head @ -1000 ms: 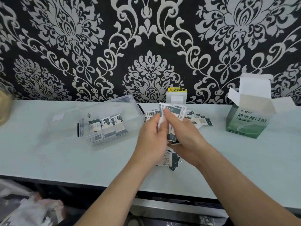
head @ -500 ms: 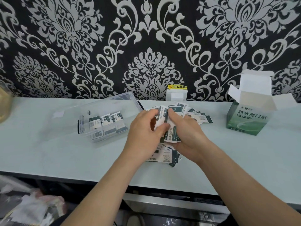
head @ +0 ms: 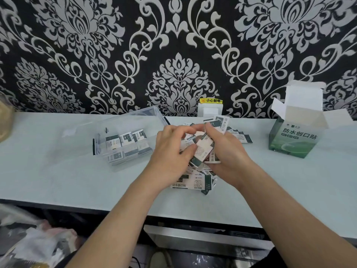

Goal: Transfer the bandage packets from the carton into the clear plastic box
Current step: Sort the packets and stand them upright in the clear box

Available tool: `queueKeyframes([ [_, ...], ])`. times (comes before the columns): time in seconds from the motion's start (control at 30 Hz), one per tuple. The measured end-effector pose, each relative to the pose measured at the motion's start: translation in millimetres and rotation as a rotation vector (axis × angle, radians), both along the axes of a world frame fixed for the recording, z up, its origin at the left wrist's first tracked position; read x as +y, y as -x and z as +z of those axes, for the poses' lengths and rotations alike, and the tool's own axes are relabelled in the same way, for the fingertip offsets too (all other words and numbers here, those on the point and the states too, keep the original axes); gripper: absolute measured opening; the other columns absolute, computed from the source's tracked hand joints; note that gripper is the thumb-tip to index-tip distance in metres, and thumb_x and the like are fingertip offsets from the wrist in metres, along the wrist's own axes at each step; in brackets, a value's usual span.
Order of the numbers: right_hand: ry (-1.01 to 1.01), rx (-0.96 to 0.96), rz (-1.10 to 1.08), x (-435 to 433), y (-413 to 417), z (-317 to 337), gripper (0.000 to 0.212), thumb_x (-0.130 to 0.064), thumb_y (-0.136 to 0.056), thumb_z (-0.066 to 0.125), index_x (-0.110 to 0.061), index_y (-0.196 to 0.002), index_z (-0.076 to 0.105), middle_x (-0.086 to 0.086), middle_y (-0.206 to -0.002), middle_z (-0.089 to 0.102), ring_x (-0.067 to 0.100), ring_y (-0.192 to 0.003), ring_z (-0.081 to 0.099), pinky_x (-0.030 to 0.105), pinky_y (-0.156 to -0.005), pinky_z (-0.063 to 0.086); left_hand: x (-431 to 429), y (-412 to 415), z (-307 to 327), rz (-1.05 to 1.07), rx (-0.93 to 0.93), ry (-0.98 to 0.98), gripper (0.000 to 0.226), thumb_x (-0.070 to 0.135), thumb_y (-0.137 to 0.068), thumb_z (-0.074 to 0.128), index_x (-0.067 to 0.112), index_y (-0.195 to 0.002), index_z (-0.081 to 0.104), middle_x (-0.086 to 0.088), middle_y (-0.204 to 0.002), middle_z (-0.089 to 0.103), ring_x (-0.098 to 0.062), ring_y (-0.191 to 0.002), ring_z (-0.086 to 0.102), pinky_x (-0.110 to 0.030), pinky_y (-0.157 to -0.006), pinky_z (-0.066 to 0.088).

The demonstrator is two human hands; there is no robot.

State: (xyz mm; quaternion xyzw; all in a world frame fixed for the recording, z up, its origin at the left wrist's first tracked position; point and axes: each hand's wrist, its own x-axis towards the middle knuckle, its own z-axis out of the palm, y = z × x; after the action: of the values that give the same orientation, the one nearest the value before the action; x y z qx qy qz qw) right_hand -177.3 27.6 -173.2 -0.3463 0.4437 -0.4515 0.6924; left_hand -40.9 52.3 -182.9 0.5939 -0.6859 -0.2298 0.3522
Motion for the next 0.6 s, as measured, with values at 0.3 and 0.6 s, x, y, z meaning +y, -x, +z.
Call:
queueKeyframes([
  [0.3, -0.113, -0.268, -0.187, -14.7, 18.8, 2.7, 0.032, -0.038, -0.099, 0.048, -0.009, -0.089, 0.057, 0.002, -0.053, 0.044, 0.019, -0.051, 0.053, 0.033, -0.061, 0.053, 2.4, -15.8, -10.5, -0.271, -0.542, -0.177, 0.054, 0.034, -0.073, 0.081, 0.036, -0.123, 0.060, 0.015, -0.117, 0.057, -0.011, -0.110, 0.037, -0.029, -0.099, 0.035],
  [0.6, -0.133, -0.128, 0.003, -17.5, 23.0, -4.2, 0.025, -0.037, -0.096, 0.053, -0.014, -0.103, 0.058, -0.004, -0.059, 0.039, 0.007, -0.044, 0.029, 0.017, -0.036, 0.023, -0.9, -17.1, -1.8, -0.221, -0.348, -0.278, 0.010, 0.021, -0.078, 0.078, 0.026, -0.087, 0.076, 0.013, -0.074, 0.064, -0.010, -0.073, 0.056, -0.021, -0.065, 0.043],
])
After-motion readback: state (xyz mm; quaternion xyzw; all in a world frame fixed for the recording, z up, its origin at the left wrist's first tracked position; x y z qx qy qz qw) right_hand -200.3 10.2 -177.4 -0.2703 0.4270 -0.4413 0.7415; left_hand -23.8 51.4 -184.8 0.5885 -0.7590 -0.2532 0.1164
